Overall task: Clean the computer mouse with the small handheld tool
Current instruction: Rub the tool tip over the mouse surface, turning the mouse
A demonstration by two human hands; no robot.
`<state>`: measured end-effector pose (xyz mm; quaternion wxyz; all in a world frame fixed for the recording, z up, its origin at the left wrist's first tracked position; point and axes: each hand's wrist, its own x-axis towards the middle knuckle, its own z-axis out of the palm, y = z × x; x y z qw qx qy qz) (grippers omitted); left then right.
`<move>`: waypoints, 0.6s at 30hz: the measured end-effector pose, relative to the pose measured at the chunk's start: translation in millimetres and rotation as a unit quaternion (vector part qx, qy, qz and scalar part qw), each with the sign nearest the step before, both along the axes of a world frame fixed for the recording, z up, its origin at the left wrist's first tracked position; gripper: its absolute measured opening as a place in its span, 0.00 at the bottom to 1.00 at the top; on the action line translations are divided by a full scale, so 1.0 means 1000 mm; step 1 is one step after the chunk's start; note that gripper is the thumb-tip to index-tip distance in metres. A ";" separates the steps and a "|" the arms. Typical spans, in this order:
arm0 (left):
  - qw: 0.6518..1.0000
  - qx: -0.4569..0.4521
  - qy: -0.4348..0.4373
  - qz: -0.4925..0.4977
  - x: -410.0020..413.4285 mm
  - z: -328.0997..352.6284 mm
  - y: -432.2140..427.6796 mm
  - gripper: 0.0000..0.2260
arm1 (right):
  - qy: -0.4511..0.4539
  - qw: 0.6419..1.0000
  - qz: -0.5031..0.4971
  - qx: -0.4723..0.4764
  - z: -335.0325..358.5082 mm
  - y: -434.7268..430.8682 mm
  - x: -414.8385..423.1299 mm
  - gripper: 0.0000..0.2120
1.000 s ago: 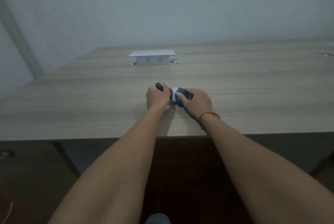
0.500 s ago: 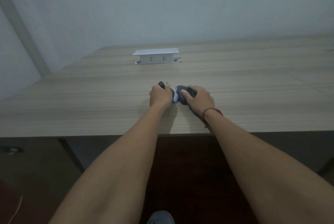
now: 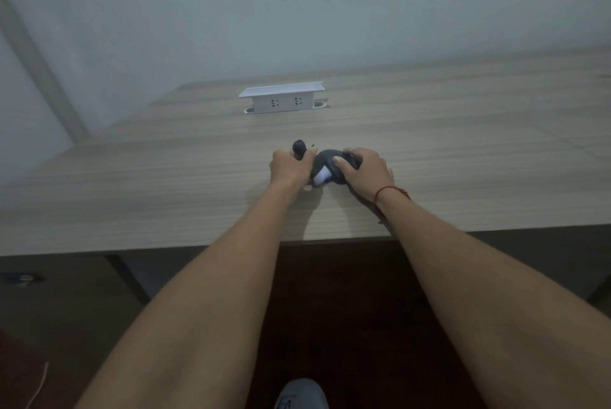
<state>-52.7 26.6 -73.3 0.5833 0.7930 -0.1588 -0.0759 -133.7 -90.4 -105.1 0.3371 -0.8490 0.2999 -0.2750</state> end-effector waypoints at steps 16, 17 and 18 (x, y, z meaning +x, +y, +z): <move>0.981 -0.147 0.122 0.006 0.016 0.000 0.016 0.17 | 0.004 1.000 0.017 -0.002 -0.001 0.004 0.000 0.22; 0.982 -0.149 0.112 0.039 0.015 -0.004 0.014 0.15 | 0.002 1.000 0.022 0.001 -0.001 0.004 -0.002 0.22; 0.982 -0.146 0.098 0.074 0.016 -0.008 0.013 0.14 | -0.001 1.000 0.028 0.004 -0.001 0.003 -0.003 0.23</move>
